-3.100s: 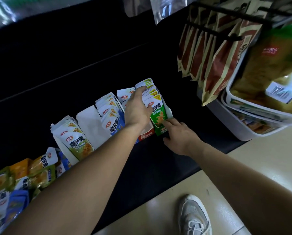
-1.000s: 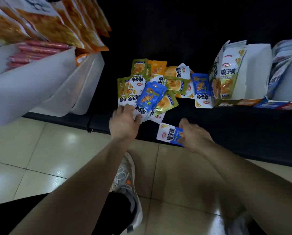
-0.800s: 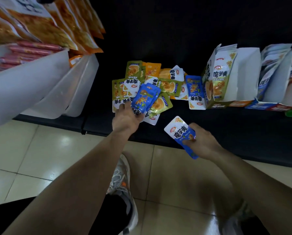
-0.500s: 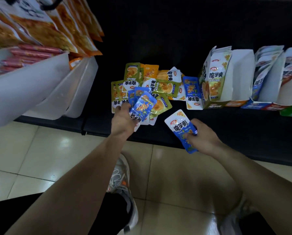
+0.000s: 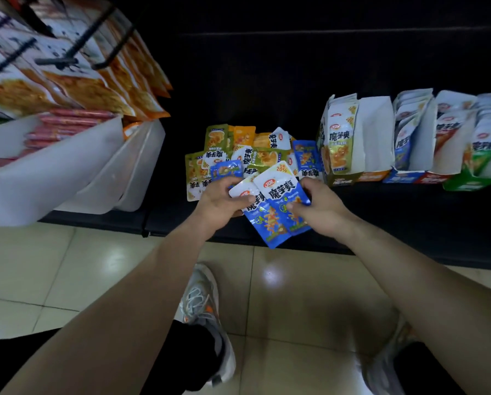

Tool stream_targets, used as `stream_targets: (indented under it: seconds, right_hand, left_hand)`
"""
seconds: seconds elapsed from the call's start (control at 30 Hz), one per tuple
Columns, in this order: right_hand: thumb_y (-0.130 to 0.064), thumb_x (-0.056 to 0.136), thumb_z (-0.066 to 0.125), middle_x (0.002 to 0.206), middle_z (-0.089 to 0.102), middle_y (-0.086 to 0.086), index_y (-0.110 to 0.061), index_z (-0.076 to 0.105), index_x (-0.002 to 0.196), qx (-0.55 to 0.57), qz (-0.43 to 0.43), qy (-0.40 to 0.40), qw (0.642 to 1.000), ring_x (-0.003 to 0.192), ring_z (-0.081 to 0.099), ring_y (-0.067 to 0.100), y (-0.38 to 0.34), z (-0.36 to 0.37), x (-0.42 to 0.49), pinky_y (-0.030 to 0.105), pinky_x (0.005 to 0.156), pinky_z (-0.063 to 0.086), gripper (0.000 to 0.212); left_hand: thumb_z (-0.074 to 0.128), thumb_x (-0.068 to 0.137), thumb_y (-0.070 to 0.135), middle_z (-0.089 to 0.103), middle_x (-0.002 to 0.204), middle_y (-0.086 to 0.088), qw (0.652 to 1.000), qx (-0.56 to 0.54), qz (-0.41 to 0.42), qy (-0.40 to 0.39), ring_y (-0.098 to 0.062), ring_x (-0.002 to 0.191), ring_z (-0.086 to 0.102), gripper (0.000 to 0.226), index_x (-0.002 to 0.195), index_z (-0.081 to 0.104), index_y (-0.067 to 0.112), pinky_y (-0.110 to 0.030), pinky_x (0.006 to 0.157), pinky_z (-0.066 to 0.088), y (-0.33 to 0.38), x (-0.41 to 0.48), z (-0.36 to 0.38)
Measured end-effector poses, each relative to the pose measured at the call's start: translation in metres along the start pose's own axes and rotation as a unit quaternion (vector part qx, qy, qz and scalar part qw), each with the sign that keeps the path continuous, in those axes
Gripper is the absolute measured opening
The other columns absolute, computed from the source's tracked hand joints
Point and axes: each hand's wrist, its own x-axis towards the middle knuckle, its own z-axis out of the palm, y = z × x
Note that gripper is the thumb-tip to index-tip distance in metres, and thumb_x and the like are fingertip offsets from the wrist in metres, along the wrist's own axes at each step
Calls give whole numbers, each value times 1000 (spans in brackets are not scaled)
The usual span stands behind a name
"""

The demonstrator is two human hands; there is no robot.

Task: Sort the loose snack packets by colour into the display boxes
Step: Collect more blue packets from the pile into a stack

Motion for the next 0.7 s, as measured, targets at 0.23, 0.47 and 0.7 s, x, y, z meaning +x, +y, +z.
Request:
stream_targets:
  seconds: [0.23,0.47,0.7]
  right_hand:
    - [-23,96,64,111,70,-7,-24,56,119,27,74,-20,997,100,68,13,29,2,-4,36,91,54,25]
    - [-23,95,65,110,68,-4,-27,57,115,-15,83,-37,996,93,69,12,58,1,10,32,79,55,22]
    - [-23,96,63,105,70,1,-18,60,107,-10,142,-4,990,95,68,19,73,2,27,40,88,56,13]
  left_hand:
    - [68,92,9,71,93,-4,998,-52,-32,-34,-16,88,69,20,103,61,24,-34,83,60,-8,2,33]
    - [72,90,17,69,103,6,996,80,-22,46,-13,99,66,16,105,64,19,-14,75,49,-40,23,29]
    - [73,76,59,52,128,-10,925,283,-121,225,-32,119,52,73,128,48,14,-45,92,50,-81,58,2]
